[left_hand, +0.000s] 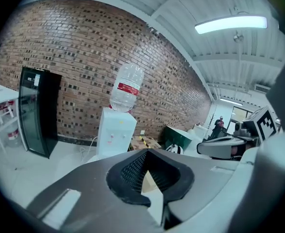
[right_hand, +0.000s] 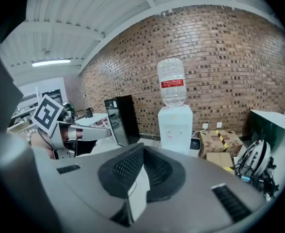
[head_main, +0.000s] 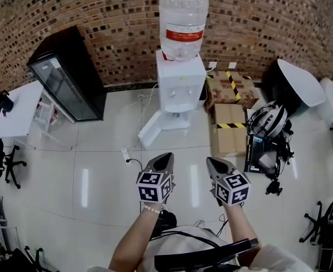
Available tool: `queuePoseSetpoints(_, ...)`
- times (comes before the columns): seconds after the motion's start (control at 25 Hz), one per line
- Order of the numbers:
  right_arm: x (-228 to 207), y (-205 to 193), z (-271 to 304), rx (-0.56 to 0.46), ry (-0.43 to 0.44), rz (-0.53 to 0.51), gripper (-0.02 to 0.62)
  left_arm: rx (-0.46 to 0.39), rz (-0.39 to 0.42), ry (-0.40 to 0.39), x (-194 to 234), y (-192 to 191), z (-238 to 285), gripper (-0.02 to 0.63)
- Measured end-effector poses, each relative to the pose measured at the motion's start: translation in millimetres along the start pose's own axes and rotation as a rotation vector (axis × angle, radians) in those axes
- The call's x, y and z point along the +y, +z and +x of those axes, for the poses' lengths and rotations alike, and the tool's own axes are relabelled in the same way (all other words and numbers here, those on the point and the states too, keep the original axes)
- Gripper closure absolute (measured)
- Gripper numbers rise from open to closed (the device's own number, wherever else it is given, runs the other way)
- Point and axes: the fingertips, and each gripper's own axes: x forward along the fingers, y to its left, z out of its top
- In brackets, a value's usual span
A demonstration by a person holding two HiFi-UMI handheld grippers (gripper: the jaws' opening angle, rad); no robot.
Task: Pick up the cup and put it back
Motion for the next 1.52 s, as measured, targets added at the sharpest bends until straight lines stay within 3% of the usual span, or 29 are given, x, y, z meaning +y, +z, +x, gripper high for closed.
queuePoseSetpoints(0.28,-10.3,-30.2,-67.8,-0.038,0.061,0.02,0.584,-0.004,0.012,0.014,-91.8,-30.9,-17.1,0.6)
queuePoseSetpoints(0.44,-7.7,-36.1,-90.2,-0.06,0.098,-0.002,0.584,-0.026,0.006,0.048,-117.0,-38.8,-30.5,0.6)
queuePoseSetpoints(0.84,-11.0,-26.6,-116.0,-0.078,0.129,-0.046,0.583,-0.081,0.01,0.06,-146.5,-30.9,-40.0,0.6)
queuePoseSetpoints(1.52,2.5,-24.6,-106.3,-0.077,0.14,-0.062,0.583,-0.085,0.035,0.06,-136.7,-25.8,-40.8,0.6)
